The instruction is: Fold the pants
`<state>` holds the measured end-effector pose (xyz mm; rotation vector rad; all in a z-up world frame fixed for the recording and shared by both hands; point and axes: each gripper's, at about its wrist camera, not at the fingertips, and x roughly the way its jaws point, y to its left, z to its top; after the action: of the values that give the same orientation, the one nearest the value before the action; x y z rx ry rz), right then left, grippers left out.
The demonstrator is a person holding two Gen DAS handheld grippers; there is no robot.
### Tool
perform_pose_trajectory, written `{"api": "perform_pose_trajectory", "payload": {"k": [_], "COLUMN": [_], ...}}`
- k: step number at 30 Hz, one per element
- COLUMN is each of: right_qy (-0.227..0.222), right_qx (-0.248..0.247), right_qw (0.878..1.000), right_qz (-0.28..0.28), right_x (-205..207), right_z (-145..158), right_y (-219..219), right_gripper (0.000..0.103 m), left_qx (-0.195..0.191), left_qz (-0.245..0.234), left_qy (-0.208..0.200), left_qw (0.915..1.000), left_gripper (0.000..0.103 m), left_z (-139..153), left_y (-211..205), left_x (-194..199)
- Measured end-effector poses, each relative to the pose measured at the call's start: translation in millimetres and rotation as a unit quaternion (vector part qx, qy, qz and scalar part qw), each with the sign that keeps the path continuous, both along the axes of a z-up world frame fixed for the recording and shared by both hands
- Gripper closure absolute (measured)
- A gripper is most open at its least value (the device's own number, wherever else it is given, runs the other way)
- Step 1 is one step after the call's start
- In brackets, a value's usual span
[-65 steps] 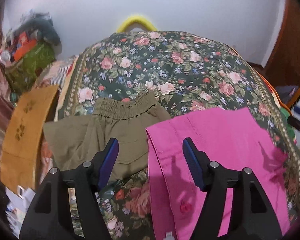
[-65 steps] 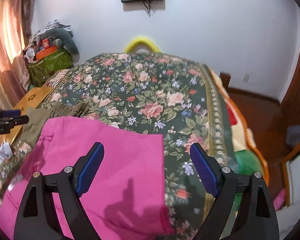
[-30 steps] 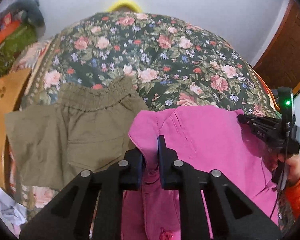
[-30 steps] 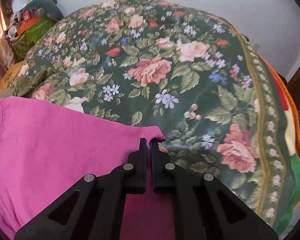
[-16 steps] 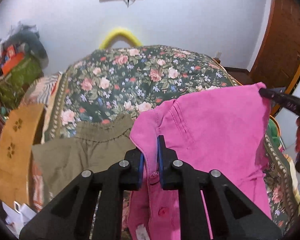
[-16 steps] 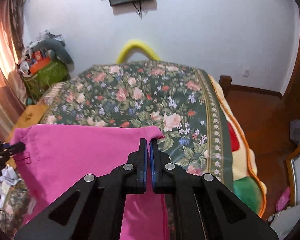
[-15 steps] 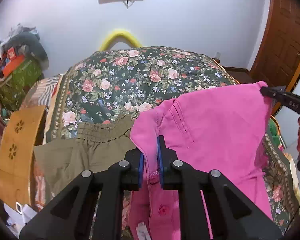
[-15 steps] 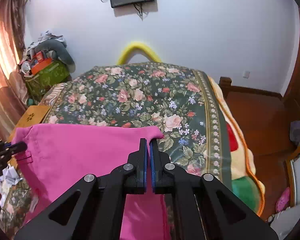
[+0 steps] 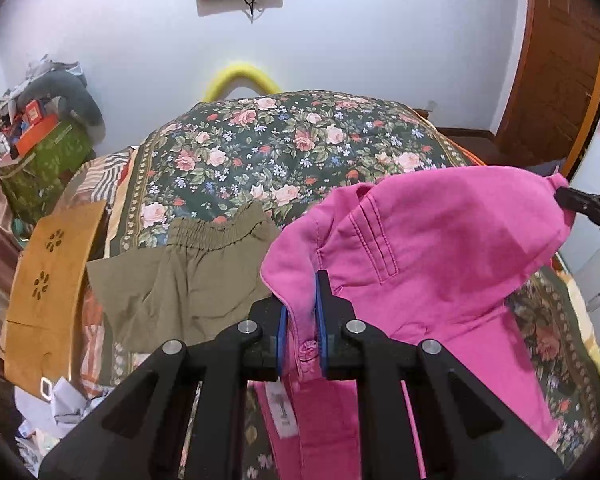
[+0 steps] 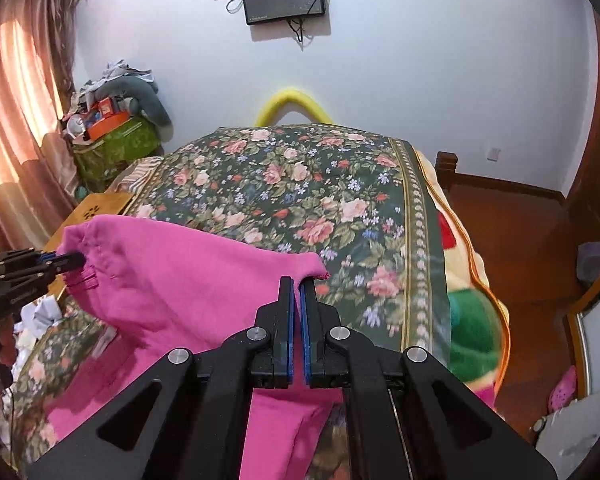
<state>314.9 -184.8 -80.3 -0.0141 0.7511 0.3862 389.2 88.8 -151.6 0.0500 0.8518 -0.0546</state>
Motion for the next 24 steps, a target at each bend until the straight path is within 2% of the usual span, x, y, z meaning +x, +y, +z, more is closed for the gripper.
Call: {"api": "perform_pose_trajectory", "payload": {"k": [8,14,20,24], "right_qy": [-0.003,0.004,0.029,0.032], "right_qx": [0.022,0.015,0.024,0.009], "right_qw": [1.0,1.0,0.999,0.999], "right_qz": [0.0,0.007,0.015,0.012], "right_x": [-52,-88,-116,-136], "right_z": [-2,-14,-37,-53], "right_y": [-6,-6,-11,-13], "right_gripper": [0.101,0.101,0.1,0.1], "left_qx": [-0.012,0.002,0.004,0.001], "left_qz": [-0.002,-0.009,-0.01,-0.003], "left_qy": [0.006,0.013,0.031,0.043], "left_qw": [0.9999,0.9999,0.9994,0.9991], "left_gripper": [0.088,0.087,0.087,0.087], "left_z": [0,-13,-30,-39], "left_y": [5,2,-1,2], "left_x": [-53,-95,-124,-138]}}
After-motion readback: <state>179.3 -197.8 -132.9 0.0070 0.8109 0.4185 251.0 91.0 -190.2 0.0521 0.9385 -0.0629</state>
